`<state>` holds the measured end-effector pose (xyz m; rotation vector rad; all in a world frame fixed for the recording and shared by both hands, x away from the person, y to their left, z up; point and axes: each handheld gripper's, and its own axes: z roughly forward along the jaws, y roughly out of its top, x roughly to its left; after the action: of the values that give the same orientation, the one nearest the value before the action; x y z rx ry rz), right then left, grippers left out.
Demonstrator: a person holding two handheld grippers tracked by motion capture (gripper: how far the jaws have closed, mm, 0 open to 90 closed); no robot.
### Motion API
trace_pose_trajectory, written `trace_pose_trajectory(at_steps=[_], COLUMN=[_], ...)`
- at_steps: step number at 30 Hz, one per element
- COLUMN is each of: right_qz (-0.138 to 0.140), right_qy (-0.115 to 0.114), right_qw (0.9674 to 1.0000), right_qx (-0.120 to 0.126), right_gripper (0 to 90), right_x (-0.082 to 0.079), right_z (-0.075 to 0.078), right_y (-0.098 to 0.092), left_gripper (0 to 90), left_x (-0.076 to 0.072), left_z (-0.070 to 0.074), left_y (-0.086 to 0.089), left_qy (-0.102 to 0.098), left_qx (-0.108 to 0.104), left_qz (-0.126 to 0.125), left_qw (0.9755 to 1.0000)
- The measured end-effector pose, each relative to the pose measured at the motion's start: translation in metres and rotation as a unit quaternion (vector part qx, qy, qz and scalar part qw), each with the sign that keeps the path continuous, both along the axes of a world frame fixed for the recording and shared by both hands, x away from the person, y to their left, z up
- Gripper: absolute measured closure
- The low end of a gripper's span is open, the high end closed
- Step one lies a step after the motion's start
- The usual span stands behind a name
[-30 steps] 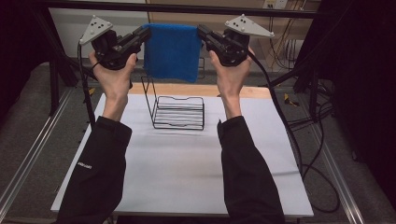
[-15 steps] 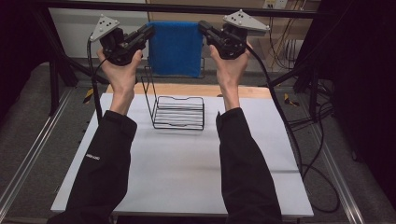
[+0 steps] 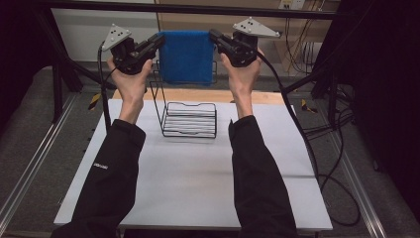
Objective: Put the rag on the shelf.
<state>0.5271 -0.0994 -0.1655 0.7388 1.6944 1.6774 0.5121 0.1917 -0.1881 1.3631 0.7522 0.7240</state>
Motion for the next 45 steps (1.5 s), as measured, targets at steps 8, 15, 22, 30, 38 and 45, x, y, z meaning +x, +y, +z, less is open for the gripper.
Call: trace_pose_trajectory(at_steps=[8,15,22,30,38,45], right_qz=[0.010,0.017,0.033,0.048,0.056,0.058], right_qy=[0.017,0.033,0.039,0.042,0.052,0.062], right_qw=[0.9997,0.9989,0.9979,0.9967,0.9943,0.9936], right_qx=[-0.015,-0.029,-0.039,-0.050,-0.075,-0.075], right_gripper=[87.8,87.7,87.5,87.5,87.3,87.3], right_x=[-0.007,-0.018,-0.029,-0.040,-0.049,-0.048], right_z=[-0.016,-0.032,-0.035,-0.034,-0.037,-0.044], right_y=[-0.001,-0.001,-0.001,-0.003,-0.001,-0.003], left_gripper=[84.2,84.2,84.1,83.9,83.4,83.3], left_x=[-0.010,-0.018,-0.026,-0.036,-0.040,-0.039], left_z=[-0.018,-0.036,-0.042,-0.040,-0.045,-0.050], left_y=[0.004,0.008,0.014,0.016,0.016,0.014], left_qy=[0.002,0.015,0.012,0.013,0.030,0.034], left_qx=[0.018,0.027,0.043,0.053,0.066,0.070], left_qz=[-0.012,-0.024,-0.026,-0.039,-0.036,-0.036], left_qw=[0.9998,0.9992,0.9987,0.9978,0.9967,0.9963])
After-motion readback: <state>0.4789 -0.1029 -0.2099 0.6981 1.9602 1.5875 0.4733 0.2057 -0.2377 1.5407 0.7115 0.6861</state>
